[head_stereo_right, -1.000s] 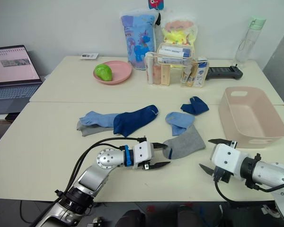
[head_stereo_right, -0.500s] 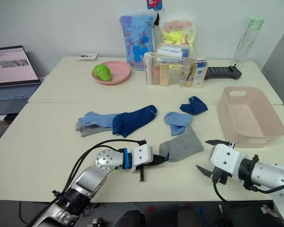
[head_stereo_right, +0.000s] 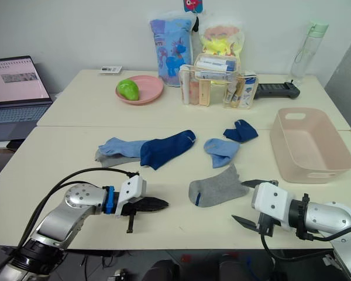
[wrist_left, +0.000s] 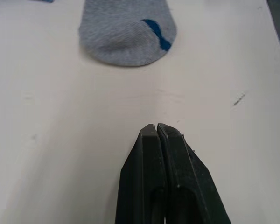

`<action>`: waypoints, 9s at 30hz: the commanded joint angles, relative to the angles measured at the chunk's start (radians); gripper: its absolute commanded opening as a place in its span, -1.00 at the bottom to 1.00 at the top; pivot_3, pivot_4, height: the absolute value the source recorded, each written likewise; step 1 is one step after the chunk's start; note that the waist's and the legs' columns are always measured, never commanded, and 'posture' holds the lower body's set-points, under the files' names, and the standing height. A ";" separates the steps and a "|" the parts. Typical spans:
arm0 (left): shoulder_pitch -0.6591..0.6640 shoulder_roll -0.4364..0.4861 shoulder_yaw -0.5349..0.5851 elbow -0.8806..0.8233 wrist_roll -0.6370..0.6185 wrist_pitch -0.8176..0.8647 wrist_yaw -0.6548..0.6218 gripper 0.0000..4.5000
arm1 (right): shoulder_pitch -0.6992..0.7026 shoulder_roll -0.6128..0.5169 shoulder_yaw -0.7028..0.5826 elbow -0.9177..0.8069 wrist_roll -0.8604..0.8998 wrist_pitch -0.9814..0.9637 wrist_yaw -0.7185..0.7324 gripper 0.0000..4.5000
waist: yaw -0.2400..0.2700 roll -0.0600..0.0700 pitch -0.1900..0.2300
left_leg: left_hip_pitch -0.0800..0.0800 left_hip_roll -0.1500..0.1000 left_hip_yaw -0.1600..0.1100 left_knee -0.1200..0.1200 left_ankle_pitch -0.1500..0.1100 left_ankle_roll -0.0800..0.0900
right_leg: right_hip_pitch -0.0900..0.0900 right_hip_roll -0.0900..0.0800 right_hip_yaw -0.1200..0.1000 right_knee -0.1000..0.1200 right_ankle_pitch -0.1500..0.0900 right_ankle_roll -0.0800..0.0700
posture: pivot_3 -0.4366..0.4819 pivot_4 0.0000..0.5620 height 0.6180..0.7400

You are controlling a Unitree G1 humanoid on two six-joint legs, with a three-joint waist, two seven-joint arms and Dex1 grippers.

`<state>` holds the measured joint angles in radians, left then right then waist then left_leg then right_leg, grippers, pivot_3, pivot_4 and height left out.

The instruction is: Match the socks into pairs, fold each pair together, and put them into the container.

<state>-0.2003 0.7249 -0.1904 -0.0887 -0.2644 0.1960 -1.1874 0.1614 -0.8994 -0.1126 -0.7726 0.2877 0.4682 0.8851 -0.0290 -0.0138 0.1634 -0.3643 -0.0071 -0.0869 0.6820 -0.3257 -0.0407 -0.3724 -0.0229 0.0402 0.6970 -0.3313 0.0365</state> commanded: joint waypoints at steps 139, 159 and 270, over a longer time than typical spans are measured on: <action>-0.271 0.008 -0.190 0.077 -0.326 0.729 -0.133 -1.00 | -0.479 0.317 0.083 0.162 0.468 1.014 -0.395 -0.98 | -0.003 0.000 0.000 | -0.001 -0.001 -0.004 0.000 0.000 0.000 | -0.002 0.002 -0.003 0.001 0.000 0.000 | -0.05 -0.47 0.39; -0.460 -0.134 0.048 0.334 -0.162 0.467 0.084 0.04 | -0.527 0.256 0.131 0.177 0.296 0.703 -0.418 0.55 | -0.003 0.000 0.000 | -0.019 -0.002 -0.007 0.015 0.001 -0.001 | -0.018 0.000 -0.003 0.013 0.000 0.000 | -0.05 -0.47 0.39; 0.360 -0.215 0.513 -0.295 -0.442 0.473 0.567 0.99 | -0.601 0.279 0.235 0.083 0.359 0.411 -0.328 1.00 | 0.000 0.001 -0.001 | -0.017 -0.001 -0.012 0.013 0.001 -0.001 | -0.015 0.001 -0.004 0.010 0.000 0.000 | -0.05 -0.47 0.39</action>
<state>0.1703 0.5323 0.2661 -0.3859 -0.6623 0.6510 -0.6735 -0.4120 -0.6378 0.0871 -0.7107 0.6768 0.9133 0.5543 -0.0294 -0.0128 0.1621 -0.3815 -0.0084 -0.0985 0.6949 -0.3250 -0.0420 -0.3876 -0.0221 0.0362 0.7067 -0.3316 0.0364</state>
